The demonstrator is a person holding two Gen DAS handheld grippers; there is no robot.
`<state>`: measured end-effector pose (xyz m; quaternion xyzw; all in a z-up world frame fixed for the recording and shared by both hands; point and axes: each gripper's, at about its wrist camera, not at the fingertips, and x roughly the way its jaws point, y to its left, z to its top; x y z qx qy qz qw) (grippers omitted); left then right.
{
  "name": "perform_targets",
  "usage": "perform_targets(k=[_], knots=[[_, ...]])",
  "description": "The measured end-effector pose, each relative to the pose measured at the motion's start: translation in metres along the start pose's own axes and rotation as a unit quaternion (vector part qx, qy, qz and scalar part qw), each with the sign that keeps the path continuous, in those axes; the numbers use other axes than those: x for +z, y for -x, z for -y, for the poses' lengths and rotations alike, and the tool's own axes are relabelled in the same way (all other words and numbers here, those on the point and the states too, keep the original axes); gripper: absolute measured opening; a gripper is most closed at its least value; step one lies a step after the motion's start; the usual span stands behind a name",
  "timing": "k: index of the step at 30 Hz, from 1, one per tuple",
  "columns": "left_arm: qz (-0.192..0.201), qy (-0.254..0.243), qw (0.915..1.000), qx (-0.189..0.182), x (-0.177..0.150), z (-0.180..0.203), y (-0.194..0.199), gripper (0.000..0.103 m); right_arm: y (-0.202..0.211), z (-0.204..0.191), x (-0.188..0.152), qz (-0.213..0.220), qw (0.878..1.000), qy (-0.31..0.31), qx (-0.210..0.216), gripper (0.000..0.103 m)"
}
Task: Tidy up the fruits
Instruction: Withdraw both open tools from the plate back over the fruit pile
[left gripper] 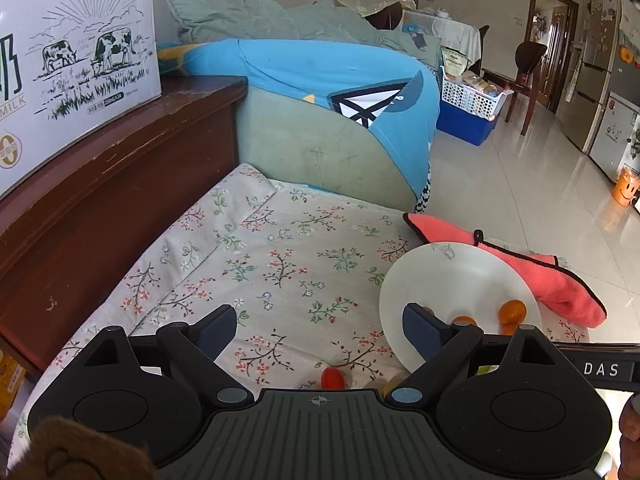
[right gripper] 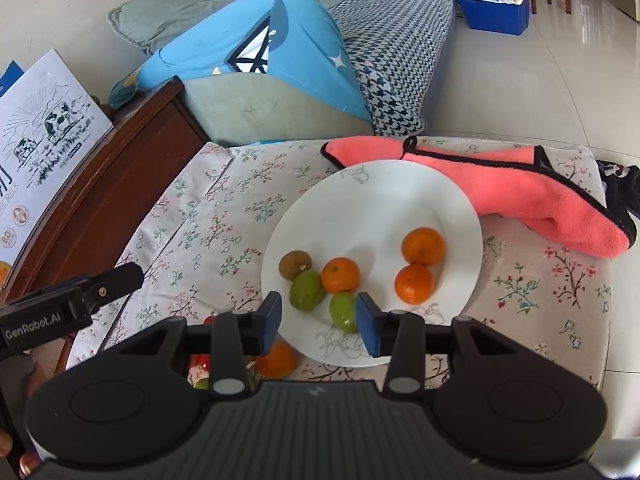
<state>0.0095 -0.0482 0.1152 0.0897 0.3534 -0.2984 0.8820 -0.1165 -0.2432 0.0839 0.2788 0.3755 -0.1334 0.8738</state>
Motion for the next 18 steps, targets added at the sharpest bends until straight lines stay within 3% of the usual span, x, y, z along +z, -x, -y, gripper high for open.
perform_targets(k=[4, 10, 18], knots=[[-0.017, 0.004, 0.9998, -0.005, -0.006, -0.014, 0.000, 0.092, 0.001, -0.010, -0.013, -0.014, 1.000, 0.010, 0.017, 0.043], [-0.060, -0.015, 0.9980, 0.016, -0.021, -0.024, -0.015, 0.091, -0.006, -0.028, -0.034, -0.045, 0.998, 0.034, 0.041, 0.043], [-0.090, -0.036, 0.9952, 0.015, -0.035, -0.029, -0.031, 0.090, -0.028, -0.037, -0.048, -0.083, 0.995, 0.015, 0.048, 0.042]])
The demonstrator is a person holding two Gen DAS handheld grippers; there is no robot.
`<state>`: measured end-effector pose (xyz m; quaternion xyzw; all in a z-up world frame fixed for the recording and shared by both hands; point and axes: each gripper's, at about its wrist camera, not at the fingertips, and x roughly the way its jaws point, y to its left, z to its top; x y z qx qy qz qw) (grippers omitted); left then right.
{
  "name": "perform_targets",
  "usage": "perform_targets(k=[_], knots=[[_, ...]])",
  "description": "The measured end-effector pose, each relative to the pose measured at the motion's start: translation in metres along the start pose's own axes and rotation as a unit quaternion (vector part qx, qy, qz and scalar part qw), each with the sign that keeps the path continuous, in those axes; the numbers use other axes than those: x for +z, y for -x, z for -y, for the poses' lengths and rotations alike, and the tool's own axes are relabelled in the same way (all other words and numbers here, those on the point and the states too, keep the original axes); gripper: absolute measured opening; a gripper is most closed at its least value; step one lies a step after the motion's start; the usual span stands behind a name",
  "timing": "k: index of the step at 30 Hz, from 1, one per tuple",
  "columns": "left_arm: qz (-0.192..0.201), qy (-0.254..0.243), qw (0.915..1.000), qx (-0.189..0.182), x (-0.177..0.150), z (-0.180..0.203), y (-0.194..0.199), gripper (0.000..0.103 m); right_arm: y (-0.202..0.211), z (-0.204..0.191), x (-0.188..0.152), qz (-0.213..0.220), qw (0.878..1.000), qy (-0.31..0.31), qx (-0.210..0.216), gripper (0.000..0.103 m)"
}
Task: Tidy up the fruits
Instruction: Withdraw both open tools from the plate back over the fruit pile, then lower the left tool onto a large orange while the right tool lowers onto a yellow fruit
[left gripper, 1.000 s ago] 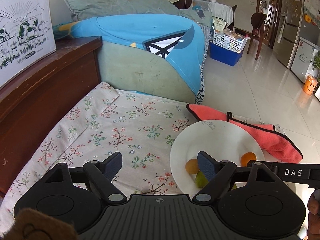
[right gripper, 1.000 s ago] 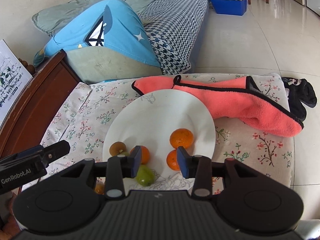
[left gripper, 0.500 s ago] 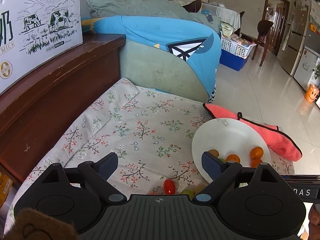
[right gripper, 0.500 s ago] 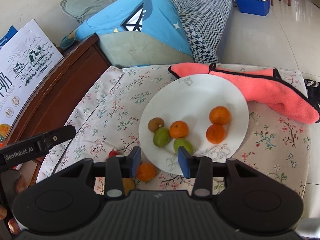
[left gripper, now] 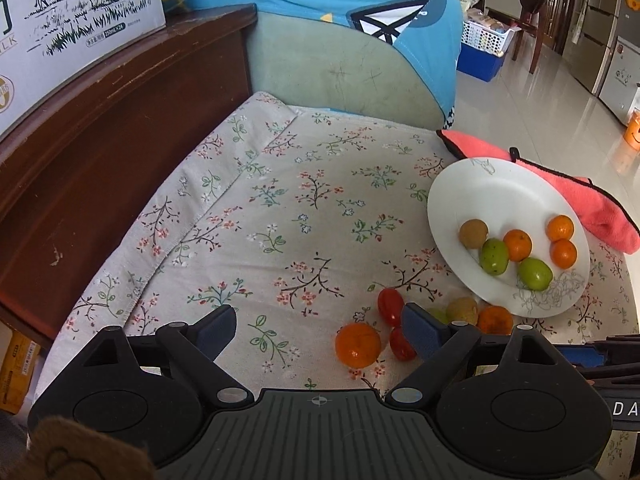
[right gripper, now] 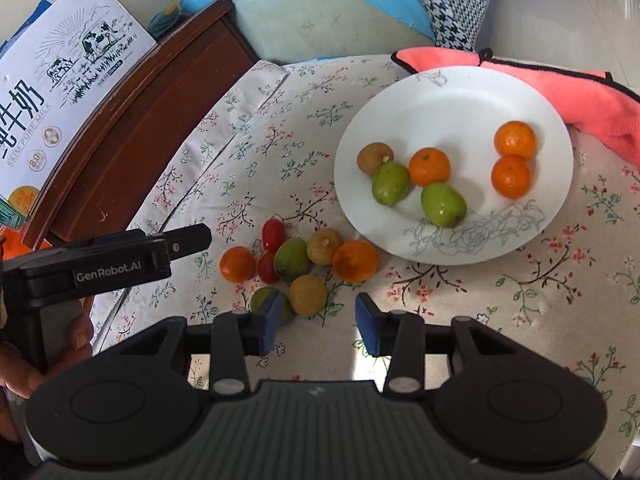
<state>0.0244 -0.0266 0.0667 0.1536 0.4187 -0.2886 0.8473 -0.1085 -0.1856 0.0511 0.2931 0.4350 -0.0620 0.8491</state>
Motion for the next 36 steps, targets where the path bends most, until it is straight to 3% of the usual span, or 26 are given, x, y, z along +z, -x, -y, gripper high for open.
perform_targets(k=[12, 21, 31, 36], knots=[[-0.027, -0.012, 0.9995, -0.005, -0.009, 0.001, -0.027, 0.090, -0.025, -0.008, 0.003, -0.013, 1.000, -0.021, -0.019, 0.042], [-0.029, -0.007, 0.9992, -0.025, -0.011, 0.001, -0.034, 0.082, -0.033, -0.018, 0.002, 0.000, 0.999, -0.008, -0.044, 0.040], [-0.050, -0.009, 0.9984, -0.026, -0.020, 0.003, -0.047, 0.053, -0.039, -0.015, 0.001, -0.011, 0.999, -0.013, -0.051, 0.036], [-0.042, -0.010, 0.9986, -0.030, -0.019, 0.002, -0.046, 0.039, -0.043, -0.021, -0.001, -0.013, 0.999, -0.001, -0.046, 0.026]])
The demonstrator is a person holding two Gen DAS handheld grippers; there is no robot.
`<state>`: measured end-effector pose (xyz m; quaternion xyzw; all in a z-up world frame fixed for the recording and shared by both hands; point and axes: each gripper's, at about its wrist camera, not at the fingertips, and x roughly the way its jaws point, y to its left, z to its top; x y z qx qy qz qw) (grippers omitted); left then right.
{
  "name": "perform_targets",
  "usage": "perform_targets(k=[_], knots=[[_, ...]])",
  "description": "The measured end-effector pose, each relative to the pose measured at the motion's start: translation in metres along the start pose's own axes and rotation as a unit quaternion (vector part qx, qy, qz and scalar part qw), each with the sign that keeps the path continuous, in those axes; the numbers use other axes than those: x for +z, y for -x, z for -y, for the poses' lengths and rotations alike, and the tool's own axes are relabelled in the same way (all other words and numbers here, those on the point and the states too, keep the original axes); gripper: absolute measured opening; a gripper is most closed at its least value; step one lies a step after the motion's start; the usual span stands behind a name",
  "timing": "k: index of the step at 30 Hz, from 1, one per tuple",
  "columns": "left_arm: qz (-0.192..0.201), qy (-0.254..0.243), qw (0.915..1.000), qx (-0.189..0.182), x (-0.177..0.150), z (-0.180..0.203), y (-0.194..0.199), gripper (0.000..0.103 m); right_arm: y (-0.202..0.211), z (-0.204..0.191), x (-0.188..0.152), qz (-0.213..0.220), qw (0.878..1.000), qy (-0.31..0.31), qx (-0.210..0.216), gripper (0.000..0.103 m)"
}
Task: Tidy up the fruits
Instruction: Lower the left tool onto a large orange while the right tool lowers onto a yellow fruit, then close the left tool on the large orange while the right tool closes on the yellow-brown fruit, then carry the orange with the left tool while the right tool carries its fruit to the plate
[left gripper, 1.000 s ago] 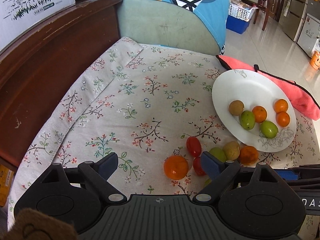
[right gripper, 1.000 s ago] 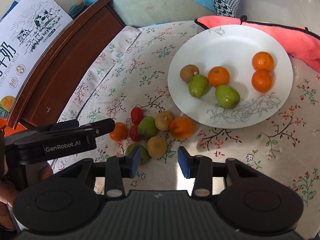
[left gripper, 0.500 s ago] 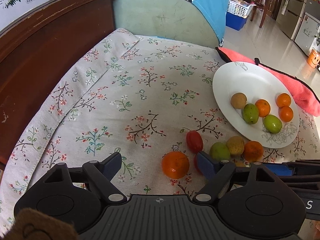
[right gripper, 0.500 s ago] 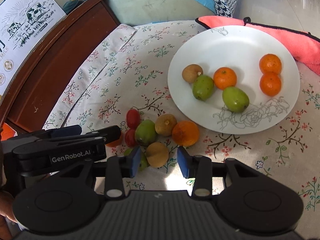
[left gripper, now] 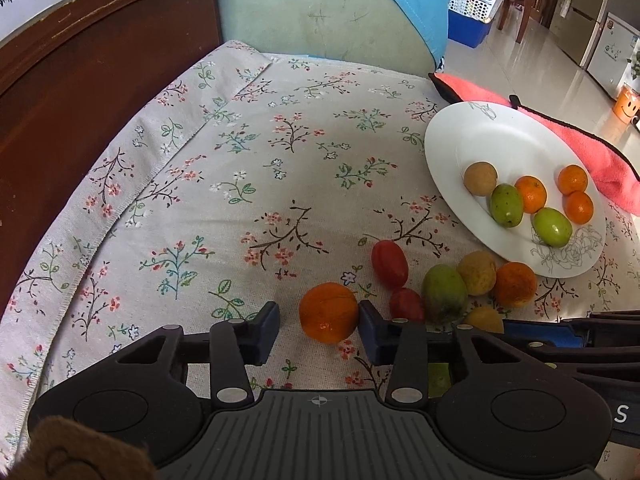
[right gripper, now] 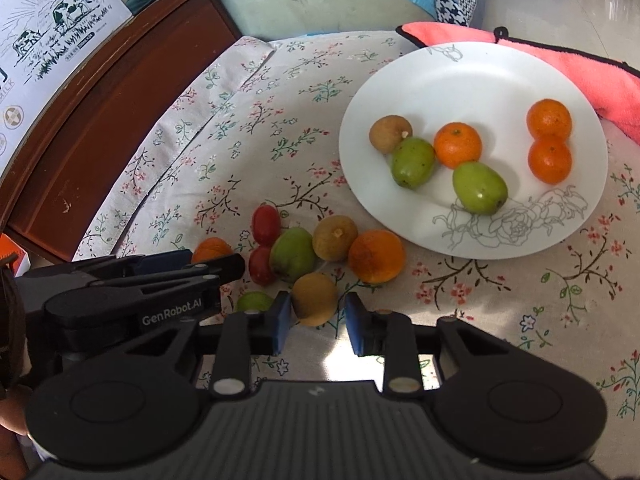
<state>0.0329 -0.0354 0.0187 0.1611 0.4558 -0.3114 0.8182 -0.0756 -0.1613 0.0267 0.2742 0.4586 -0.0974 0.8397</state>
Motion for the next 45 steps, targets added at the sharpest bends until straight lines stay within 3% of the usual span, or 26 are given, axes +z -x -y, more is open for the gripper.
perform_targets(k=[5, 14, 22, 35, 45], knots=[[0.007, 0.000, 1.0000, -0.005, 0.000, -0.001, 0.001, 0.029, 0.000, -0.001, 0.000, 0.002, 1.000, 0.003, 0.000, 0.026], [0.015, 0.008, 0.9998, -0.003, -0.001, -0.006, 0.007, 0.028, 0.006, -0.002, 0.001, 0.003, 1.000, 0.003, 0.012, 0.025], [0.046, -0.001, 0.9989, 0.007, 0.002, -0.002, 0.027, 0.028, 0.018, -0.008, 0.003, 0.021, 0.999, 0.025, 0.023, 0.025], [0.100, -0.024, 0.9946, 0.011, 0.017, 0.024, 0.050, 0.028, 0.041, -0.005, 0.013, 0.075, 0.995, 0.057, -0.017, 0.025], [0.126, -0.032, 0.9914, -0.007, 0.024, 0.043, 0.061, 0.028, 0.064, 0.013, 0.021, 0.099, 0.994, 0.052, -0.014, 0.025]])
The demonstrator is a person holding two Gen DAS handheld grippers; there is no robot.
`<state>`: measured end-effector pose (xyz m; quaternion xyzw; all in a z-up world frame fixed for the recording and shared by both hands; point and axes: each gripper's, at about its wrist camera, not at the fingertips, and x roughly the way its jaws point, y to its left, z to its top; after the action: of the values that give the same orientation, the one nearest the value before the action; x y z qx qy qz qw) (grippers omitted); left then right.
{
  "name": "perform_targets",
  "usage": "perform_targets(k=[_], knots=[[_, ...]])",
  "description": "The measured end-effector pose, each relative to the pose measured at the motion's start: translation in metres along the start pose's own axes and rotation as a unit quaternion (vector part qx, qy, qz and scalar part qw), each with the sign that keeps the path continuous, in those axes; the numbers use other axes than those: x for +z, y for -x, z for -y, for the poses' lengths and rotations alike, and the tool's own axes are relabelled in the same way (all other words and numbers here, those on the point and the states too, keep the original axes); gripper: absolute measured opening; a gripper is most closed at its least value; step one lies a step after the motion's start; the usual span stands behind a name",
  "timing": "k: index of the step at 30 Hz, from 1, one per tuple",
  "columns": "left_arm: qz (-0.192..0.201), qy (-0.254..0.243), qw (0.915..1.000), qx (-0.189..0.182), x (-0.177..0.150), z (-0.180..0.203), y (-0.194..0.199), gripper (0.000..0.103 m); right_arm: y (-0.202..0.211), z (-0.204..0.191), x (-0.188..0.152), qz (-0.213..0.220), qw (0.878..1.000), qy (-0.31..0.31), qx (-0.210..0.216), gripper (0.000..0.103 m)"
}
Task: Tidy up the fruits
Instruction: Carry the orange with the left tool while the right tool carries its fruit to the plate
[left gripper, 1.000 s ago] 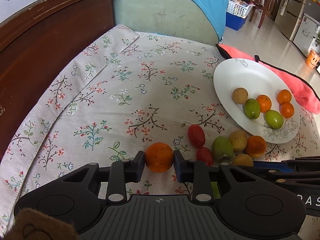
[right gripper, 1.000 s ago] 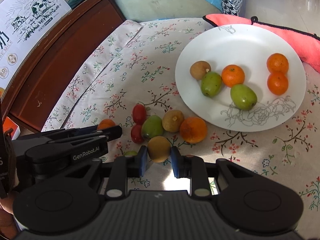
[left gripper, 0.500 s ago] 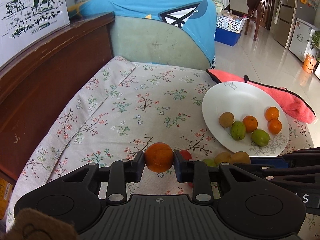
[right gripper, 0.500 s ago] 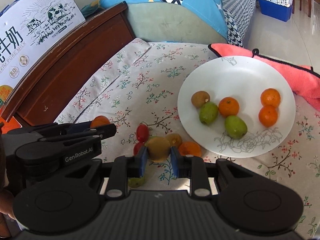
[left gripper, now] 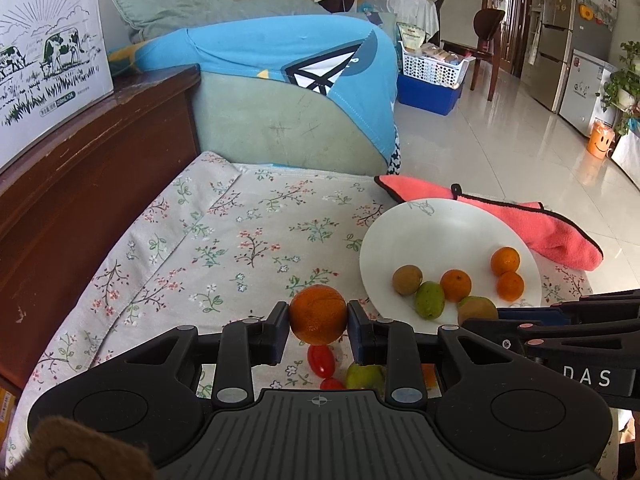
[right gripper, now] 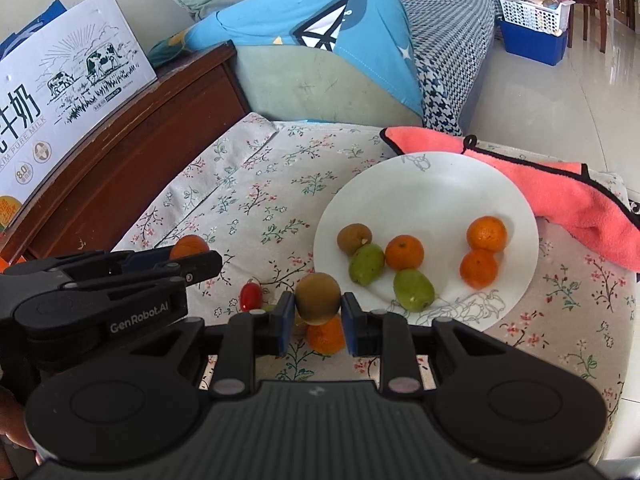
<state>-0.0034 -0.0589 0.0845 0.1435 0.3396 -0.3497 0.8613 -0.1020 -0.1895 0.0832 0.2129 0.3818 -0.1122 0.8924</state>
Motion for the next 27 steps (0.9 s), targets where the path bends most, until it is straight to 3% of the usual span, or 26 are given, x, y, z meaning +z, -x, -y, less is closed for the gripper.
perform_targets(k=[15, 27], knots=[[0.037, 0.005, 0.9985, -0.040, 0.027, 0.031, -0.011, 0.028, 0.030, 0.044, 0.032, 0.062, 0.997, -0.028, -0.030, 0.025], [0.017, 0.016, 0.9983, -0.054, 0.039, 0.050, -0.056, 0.028, 0.006, 0.073, 0.039, 0.037, 0.997, -0.058, -0.040, 0.025]])
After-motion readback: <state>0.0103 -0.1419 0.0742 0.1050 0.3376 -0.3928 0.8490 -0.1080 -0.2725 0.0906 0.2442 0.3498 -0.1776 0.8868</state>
